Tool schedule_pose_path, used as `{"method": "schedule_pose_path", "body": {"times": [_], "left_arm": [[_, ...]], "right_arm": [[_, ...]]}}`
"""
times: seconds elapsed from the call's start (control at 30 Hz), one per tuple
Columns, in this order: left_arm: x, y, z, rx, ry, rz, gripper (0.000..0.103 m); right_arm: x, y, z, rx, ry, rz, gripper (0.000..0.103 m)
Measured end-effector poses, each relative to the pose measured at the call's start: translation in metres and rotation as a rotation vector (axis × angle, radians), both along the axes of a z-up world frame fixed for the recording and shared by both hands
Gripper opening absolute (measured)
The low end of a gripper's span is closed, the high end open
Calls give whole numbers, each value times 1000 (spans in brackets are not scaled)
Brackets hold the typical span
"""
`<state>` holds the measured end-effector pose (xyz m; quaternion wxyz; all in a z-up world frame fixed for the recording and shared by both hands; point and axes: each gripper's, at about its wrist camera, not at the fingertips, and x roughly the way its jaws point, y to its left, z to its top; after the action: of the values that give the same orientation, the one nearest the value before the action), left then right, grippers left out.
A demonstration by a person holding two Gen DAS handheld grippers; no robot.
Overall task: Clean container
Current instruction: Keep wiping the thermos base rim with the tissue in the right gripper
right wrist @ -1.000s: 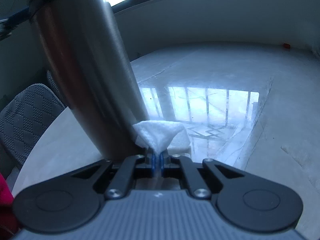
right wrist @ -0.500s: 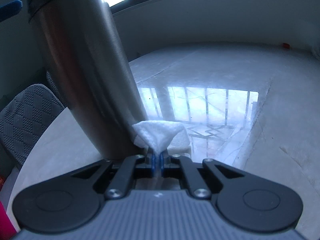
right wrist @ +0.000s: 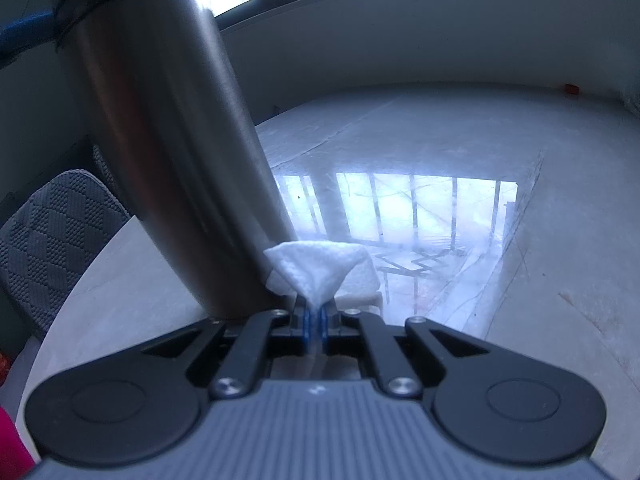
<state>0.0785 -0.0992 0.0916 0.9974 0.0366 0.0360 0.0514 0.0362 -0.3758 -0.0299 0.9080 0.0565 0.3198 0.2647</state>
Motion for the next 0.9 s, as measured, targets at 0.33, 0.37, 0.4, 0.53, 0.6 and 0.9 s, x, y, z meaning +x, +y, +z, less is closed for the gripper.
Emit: {"method": "schedule_pose_path", "body": {"times": [0.33,0.37,0.4,0.53,0.6,0.9], "left_arm": [[7,31,1,8,51,-288,70],[9,38,1,6,60,-336,70],[13,44,2,4,67,-379,71],[25,65,-2,11,75,-520,71],[31,73,-4,15,76,-574,71],[58,103,-21,34,40,-772,71]], "right_arm": [[-33,2,20,3,-7,6,5],[-37,2,22,1,-8,2,5],[-41,1,24,0,-8,-2,5],[-54,3,31,7,-7,7,5],[-63,4,35,-4,-13,11,5],[-110,6,65,-20,-59,20,5]]}}
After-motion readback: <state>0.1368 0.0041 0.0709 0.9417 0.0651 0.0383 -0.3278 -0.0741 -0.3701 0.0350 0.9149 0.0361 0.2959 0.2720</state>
